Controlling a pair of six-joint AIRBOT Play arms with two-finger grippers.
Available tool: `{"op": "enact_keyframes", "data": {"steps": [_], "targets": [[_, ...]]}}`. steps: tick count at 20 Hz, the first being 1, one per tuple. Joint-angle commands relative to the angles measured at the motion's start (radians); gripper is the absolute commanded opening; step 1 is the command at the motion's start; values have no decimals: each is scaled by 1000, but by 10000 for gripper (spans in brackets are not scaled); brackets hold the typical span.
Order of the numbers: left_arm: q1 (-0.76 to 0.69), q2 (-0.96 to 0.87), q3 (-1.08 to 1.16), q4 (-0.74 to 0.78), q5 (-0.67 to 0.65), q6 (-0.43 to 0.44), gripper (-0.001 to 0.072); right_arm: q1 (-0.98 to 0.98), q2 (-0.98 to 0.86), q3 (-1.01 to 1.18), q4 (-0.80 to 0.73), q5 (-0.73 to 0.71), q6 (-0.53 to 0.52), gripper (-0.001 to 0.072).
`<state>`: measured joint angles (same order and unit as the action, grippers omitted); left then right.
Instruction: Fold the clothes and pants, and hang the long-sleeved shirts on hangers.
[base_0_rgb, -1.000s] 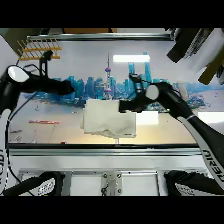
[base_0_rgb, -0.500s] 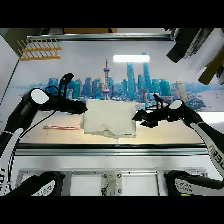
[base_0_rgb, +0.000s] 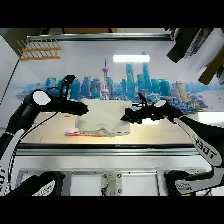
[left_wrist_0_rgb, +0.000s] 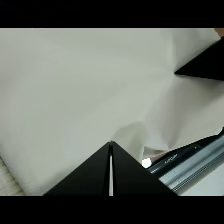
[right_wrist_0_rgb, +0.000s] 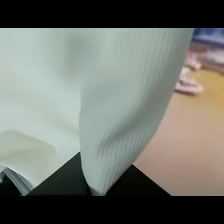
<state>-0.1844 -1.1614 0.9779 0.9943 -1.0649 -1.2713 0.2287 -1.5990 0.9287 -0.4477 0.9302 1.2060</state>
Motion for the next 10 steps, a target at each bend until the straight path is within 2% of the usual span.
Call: {"op": "enact_keyframes", "data": {"steps": [1,2,4,10], "targets": [[-1,1,0,0,-1,-1,17,23,3,35,10,-15,-55,14],[-1,1,0,0,-2,-1,17,3,26,43,-20,-14,-52,14],[-1,1,0,0,-8,-1,17,-90,103,64,-129,-13,28,14],[-1,1,0,0,-8,-1,17,-626,399,72,-512,14,199,14]]}}
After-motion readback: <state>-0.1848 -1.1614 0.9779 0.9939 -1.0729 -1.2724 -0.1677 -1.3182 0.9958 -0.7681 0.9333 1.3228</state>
